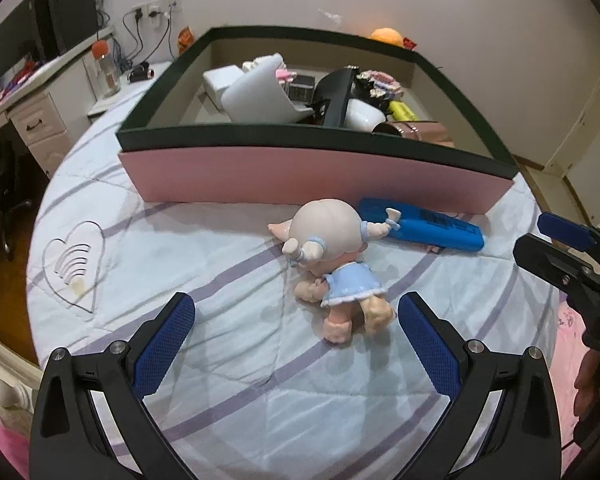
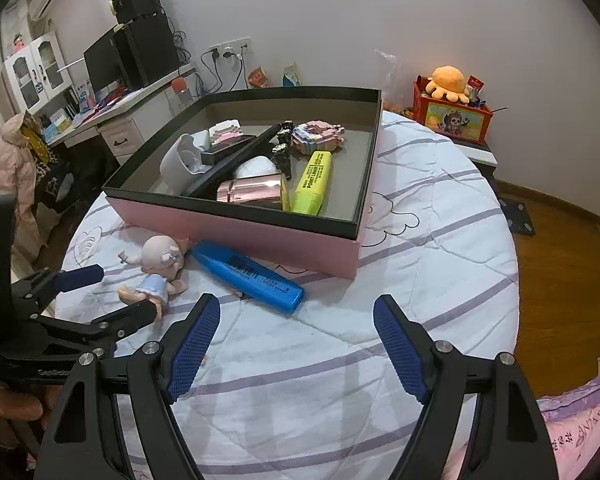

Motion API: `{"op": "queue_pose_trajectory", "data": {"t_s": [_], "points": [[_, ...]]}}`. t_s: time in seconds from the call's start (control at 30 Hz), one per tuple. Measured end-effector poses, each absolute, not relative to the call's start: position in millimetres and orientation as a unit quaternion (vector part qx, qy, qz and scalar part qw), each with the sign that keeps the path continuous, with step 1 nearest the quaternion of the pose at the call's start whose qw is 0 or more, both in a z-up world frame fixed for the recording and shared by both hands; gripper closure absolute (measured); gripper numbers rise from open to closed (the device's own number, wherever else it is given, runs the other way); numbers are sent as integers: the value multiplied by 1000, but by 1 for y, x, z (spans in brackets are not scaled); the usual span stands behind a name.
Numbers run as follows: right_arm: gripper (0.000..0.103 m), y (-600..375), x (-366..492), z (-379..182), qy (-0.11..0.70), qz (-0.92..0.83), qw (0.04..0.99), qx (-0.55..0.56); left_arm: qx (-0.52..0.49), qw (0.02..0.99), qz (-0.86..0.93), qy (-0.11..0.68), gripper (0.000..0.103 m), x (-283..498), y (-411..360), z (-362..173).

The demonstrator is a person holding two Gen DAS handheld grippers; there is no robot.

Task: Organize rigid objects
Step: 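Grasp the baby doll with the left tool while the right tool grasps the blue highlighter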

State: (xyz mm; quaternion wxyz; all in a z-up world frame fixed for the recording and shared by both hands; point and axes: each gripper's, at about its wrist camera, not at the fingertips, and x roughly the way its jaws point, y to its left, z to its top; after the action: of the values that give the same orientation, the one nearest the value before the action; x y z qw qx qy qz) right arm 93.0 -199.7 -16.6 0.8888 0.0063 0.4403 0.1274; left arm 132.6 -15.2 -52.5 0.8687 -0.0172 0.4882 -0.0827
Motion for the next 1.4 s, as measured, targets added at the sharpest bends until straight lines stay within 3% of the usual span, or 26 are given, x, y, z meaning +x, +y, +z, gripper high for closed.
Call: {"op": "queue_pose_trajectory", "data": {"t_s": [0.2, 0.4, 0.6, 0.67, 0.97, 1.0, 1.03, 1.07, 1.17, 1.4], "points": [[22, -196, 103, -24, 451, 145, 881, 0, -27, 870, -73, 487, 2, 142, -14, -61], [22, -190, 110, -31, 458, 158, 875, -7, -30, 873, -80, 480, 18, 146, -4, -60], [22, -180, 115, -36, 463, 179, 868, -16, -12, 876, -107, 470, 44, 141, -4, -58], [22, -177, 119, -38, 463, 184, 867, -18, -11, 874, -116, 471, 58, 142, -3, -57], [24, -165, 133, -56, 481, 199, 853, -35, -15, 871, -131, 473, 58, 145, -1, -56], [27, -164, 132, -56, 480, 201, 853, -37, -14, 871, -131, 473, 58, 145, -1, -56], [41, -163, 132, -56, 478, 201, 854, -40, -13, 871, -132, 472, 58, 145, -1, -56], [45, -163, 132, -55, 478, 197, 855, -41, -14, 871, -133, 473, 58, 145, -1, -56], [52, -157, 132, -53, 482, 211, 849, -44, -14, 871, -133, 472, 58, 144, 0, -55], [53, -147, 132, -52, 487, 226, 842, -55, -16, 871, -126, 474, 59, 144, 8, -54]]}}
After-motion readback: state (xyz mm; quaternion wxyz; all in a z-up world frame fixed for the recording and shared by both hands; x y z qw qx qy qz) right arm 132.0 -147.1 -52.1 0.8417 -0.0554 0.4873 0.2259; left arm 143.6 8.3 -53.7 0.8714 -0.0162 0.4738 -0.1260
